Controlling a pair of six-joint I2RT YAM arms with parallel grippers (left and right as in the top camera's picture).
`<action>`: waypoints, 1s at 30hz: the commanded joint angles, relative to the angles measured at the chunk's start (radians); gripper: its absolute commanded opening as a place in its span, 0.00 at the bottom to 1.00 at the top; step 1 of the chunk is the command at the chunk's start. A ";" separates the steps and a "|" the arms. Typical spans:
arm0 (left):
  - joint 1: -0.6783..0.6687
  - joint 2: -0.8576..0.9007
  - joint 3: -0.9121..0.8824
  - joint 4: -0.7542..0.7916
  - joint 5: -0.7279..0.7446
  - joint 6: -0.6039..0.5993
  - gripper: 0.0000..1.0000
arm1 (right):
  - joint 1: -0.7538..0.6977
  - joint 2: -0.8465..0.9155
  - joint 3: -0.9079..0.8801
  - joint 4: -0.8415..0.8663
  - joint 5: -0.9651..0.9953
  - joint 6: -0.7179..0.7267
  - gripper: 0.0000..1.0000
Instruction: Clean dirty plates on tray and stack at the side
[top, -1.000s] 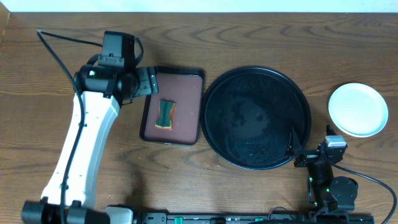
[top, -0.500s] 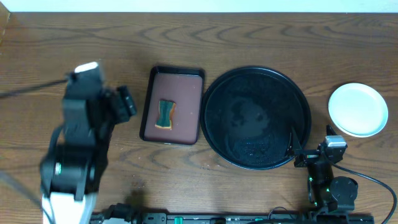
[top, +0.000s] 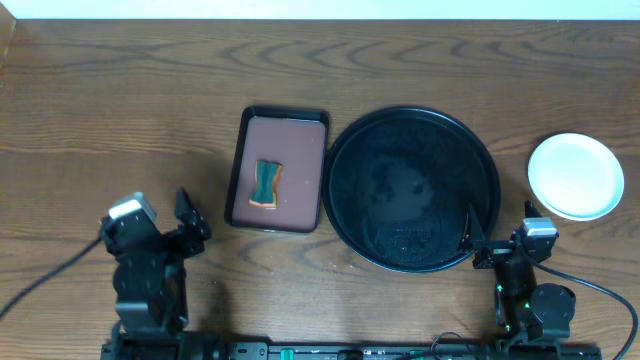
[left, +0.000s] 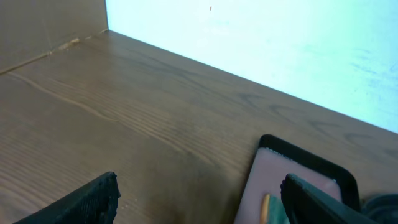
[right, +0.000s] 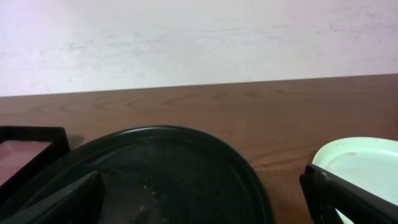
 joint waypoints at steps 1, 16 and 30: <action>0.005 -0.093 -0.090 0.035 0.008 0.010 0.84 | 0.007 -0.006 -0.004 0.000 0.009 -0.013 0.99; 0.006 -0.306 -0.355 0.187 0.025 0.010 0.84 | 0.007 -0.006 -0.004 -0.001 0.009 -0.013 0.99; 0.006 -0.307 -0.461 0.307 0.032 0.010 0.84 | 0.007 -0.005 -0.004 -0.001 0.009 -0.013 0.99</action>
